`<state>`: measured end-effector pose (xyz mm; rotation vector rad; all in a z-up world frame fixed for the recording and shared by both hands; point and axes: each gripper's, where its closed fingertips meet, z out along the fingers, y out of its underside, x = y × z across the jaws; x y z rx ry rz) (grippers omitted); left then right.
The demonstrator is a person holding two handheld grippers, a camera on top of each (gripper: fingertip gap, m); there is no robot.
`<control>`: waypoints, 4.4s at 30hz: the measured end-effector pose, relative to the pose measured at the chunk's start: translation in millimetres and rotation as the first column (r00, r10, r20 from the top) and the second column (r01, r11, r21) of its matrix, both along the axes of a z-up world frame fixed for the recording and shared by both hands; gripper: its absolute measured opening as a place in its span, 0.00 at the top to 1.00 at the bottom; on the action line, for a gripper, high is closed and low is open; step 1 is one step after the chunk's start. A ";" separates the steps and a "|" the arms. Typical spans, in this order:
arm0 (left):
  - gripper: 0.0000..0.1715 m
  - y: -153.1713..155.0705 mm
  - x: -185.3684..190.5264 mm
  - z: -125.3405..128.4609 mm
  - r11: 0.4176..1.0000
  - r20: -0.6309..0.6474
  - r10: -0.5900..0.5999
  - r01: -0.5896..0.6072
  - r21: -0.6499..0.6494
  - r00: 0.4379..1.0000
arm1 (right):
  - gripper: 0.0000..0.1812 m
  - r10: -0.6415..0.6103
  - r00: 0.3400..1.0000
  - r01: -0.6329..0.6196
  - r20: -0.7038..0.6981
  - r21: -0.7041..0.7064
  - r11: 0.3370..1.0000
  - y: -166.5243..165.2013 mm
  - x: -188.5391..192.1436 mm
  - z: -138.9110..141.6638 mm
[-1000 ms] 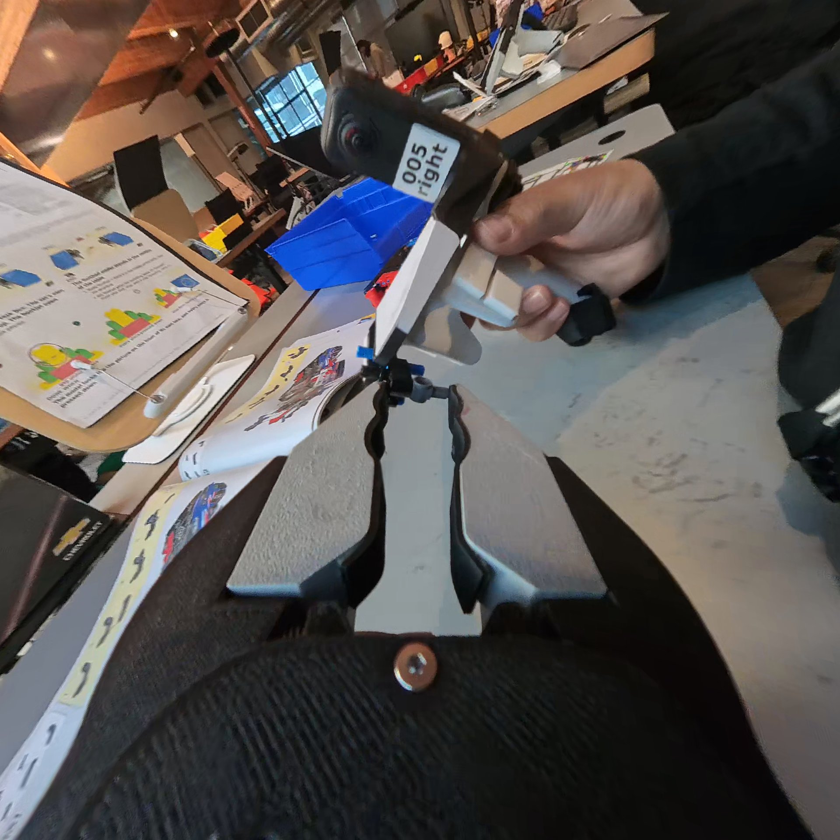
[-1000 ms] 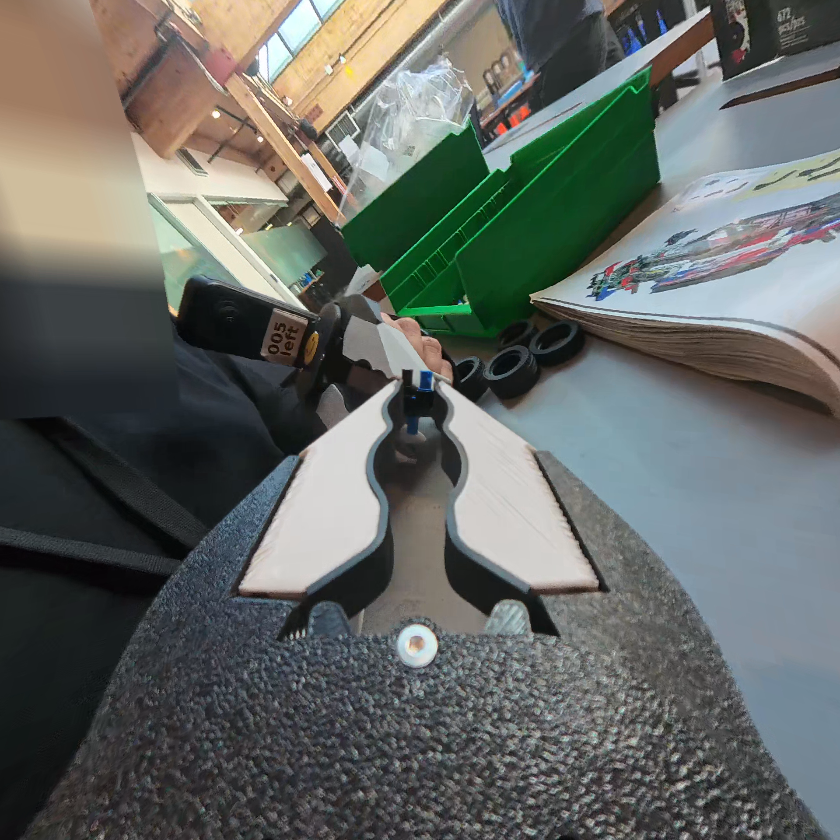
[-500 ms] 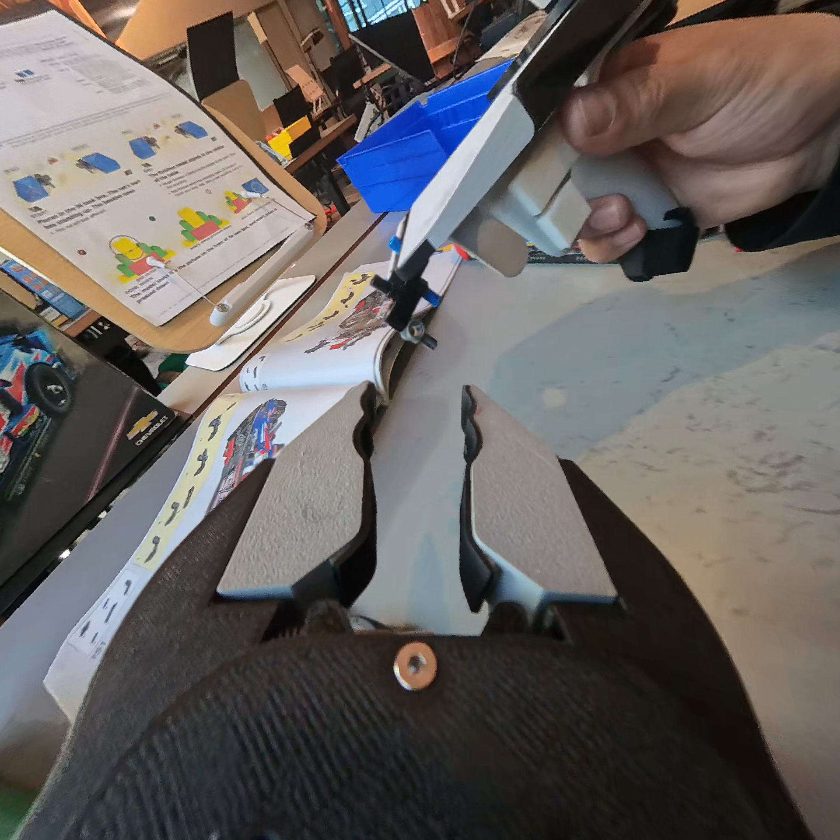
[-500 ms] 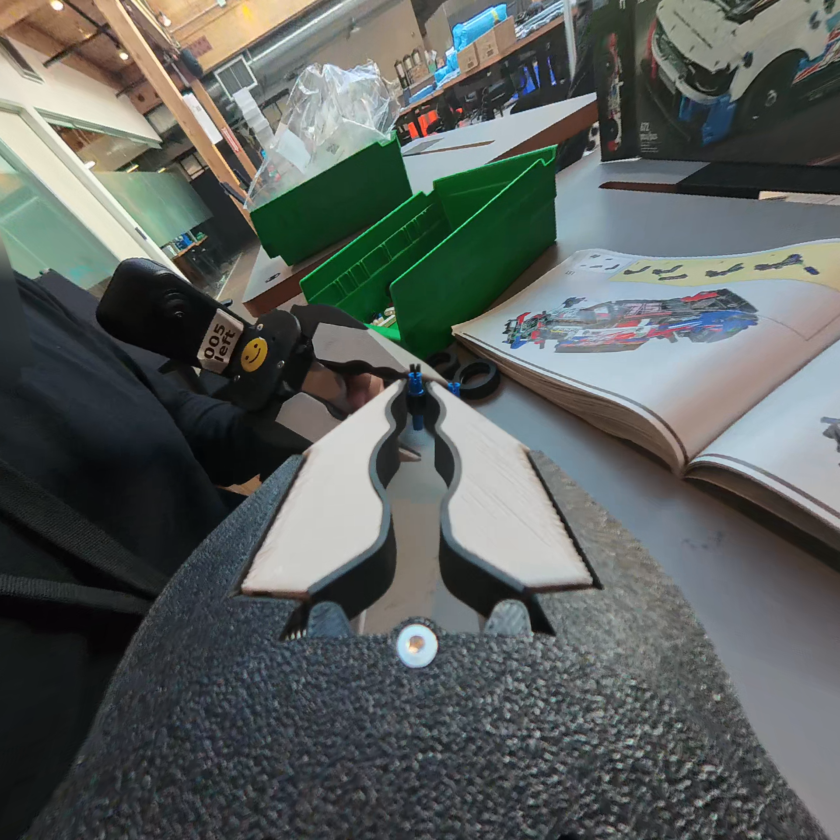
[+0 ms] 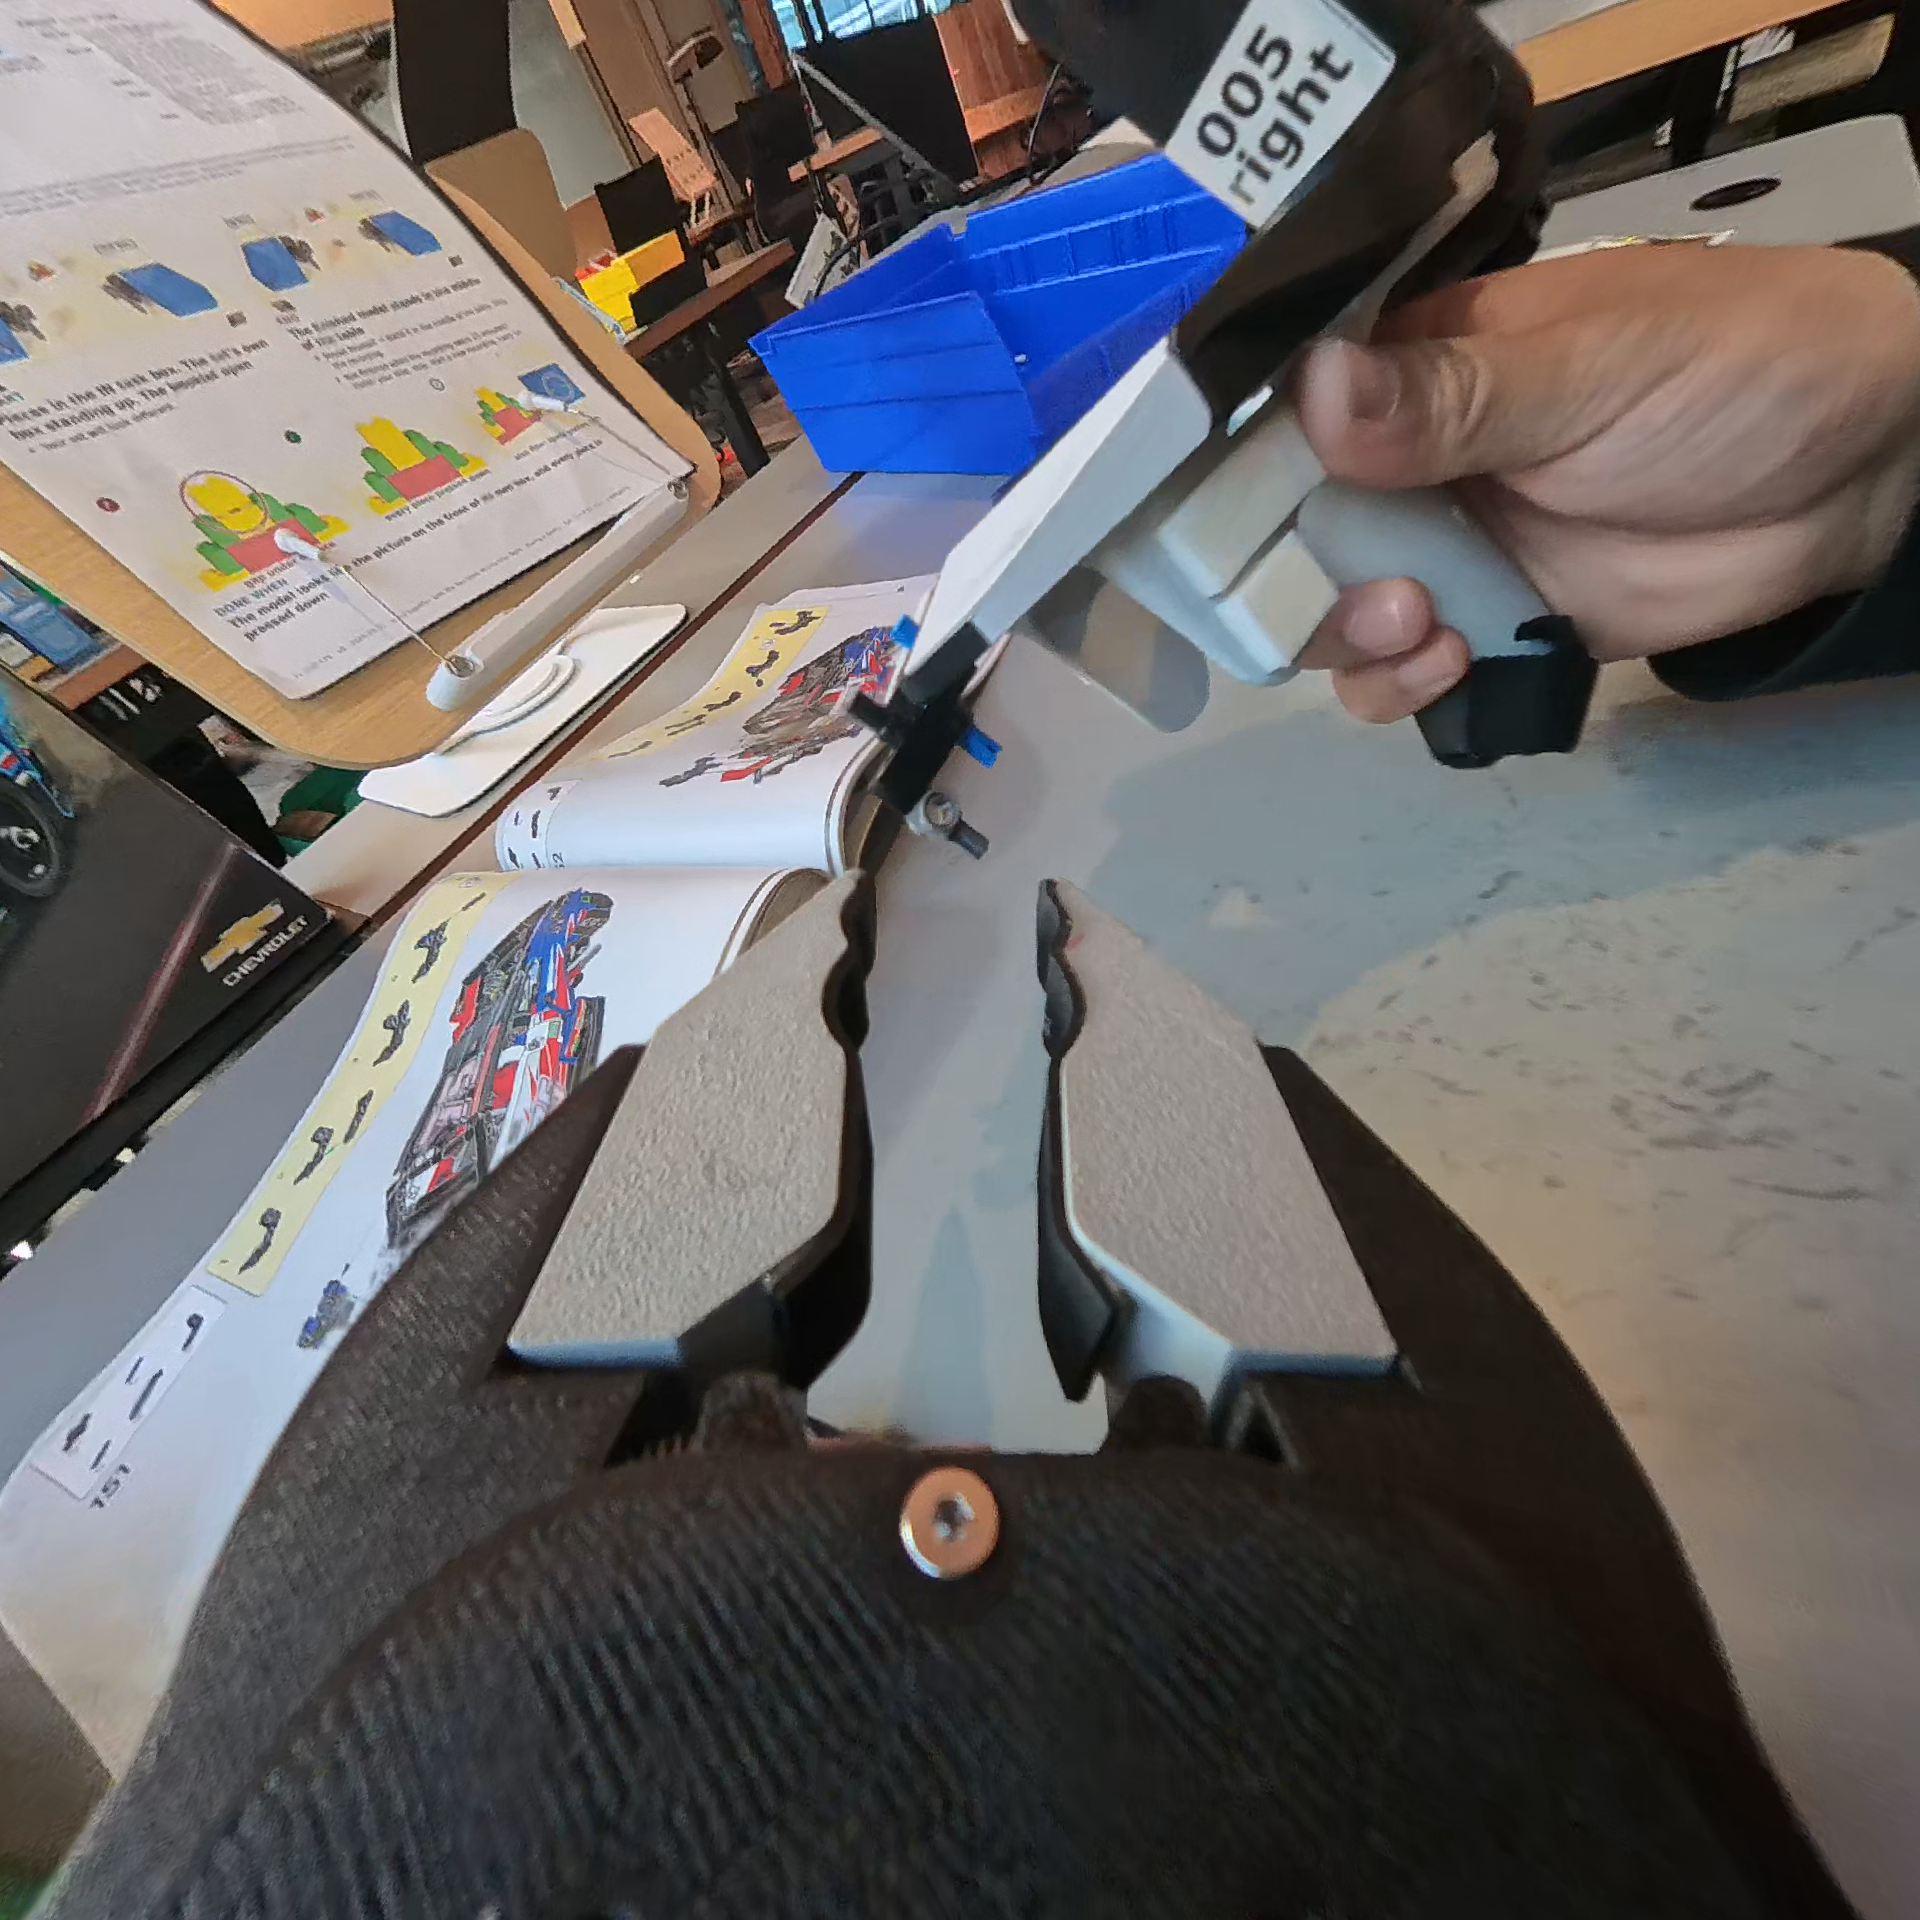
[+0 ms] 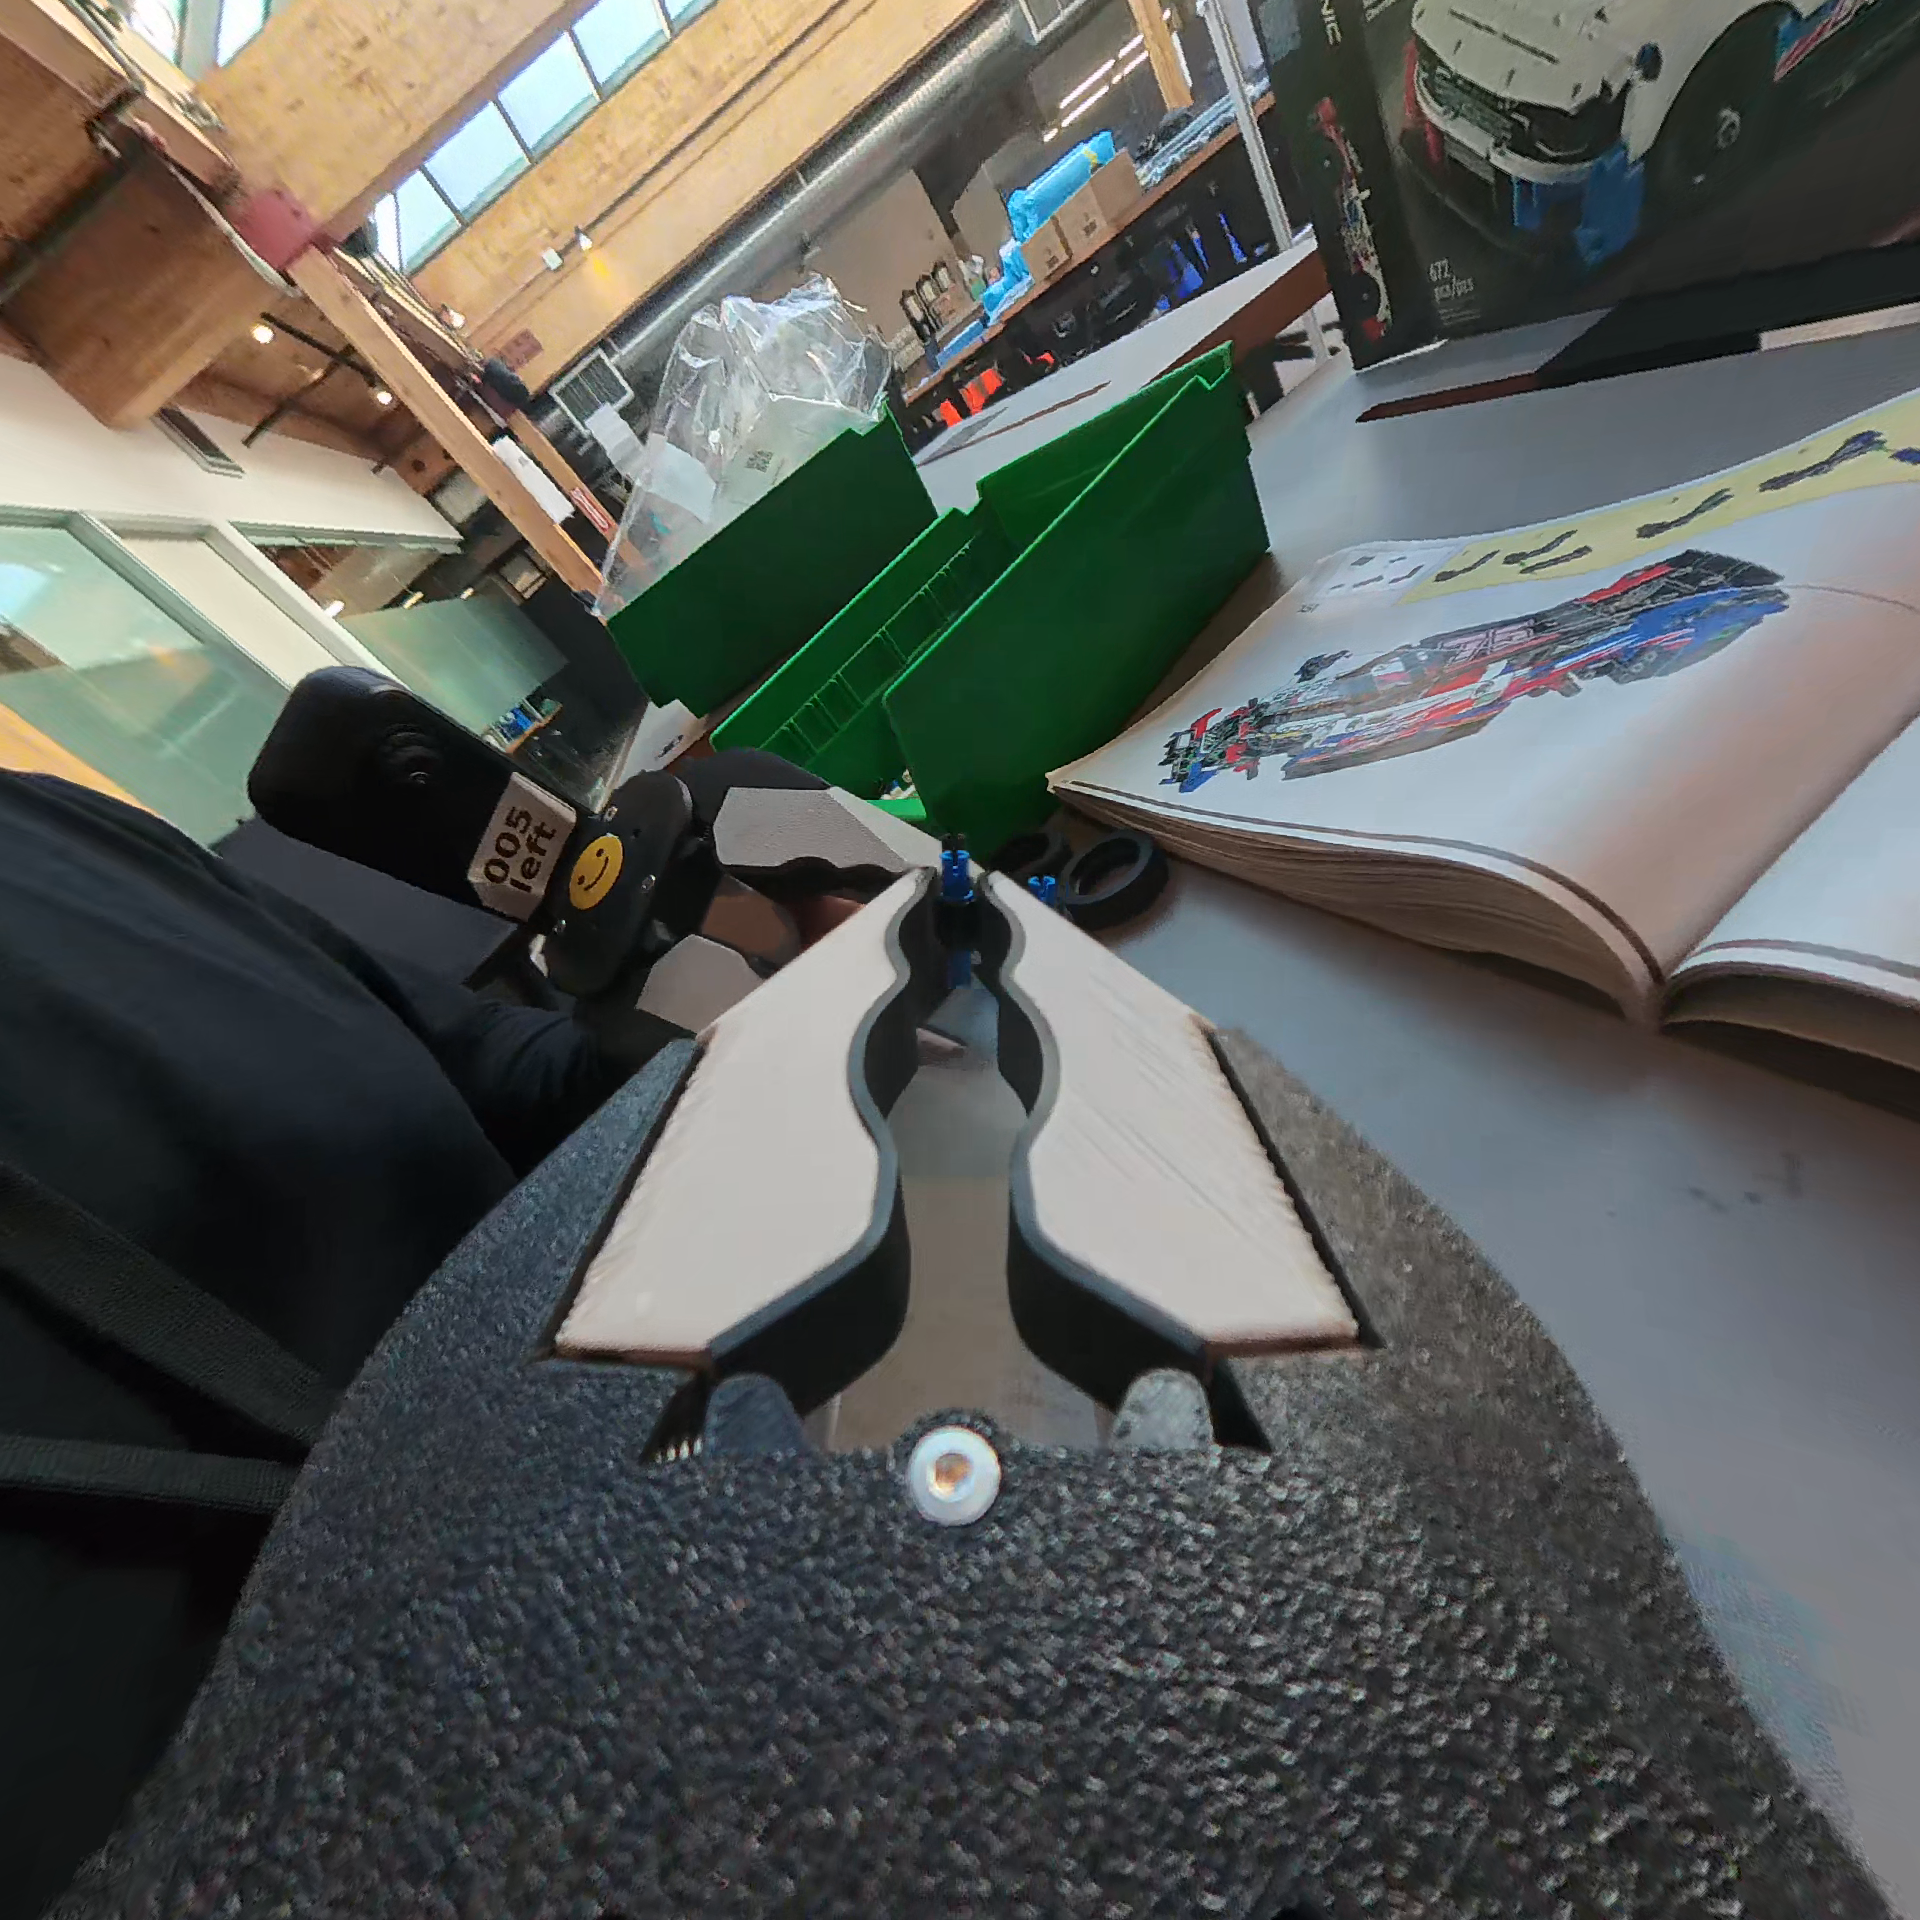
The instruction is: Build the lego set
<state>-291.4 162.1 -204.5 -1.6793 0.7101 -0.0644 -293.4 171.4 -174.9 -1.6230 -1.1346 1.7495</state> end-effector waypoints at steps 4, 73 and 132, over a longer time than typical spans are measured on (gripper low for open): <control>0.84 0.3 0.3 -2.8 1.000 0.014 -0.003 0.004 -0.025 1.000 | 0.96 0.012 1.000 -0.013 -0.019 -0.061 0.998 -2.8 -1.8 -1.2; 0.73 -6.6 -8.0 -18.6 0.993 -0.175 0.085 -0.097 -0.064 0.981 | 0.92 0.671 0.484 -0.284 0.562 -0.625 0.727 -11.2 -1.8 -43.9; 0.97 -7.2 -41.3 4.8 0.960 0.134 0.280 -0.276 -0.051 0.950 | 0.88 -0.014 0.948 -0.137 0.317 0.448 0.883 -30.7 -35.4 2.0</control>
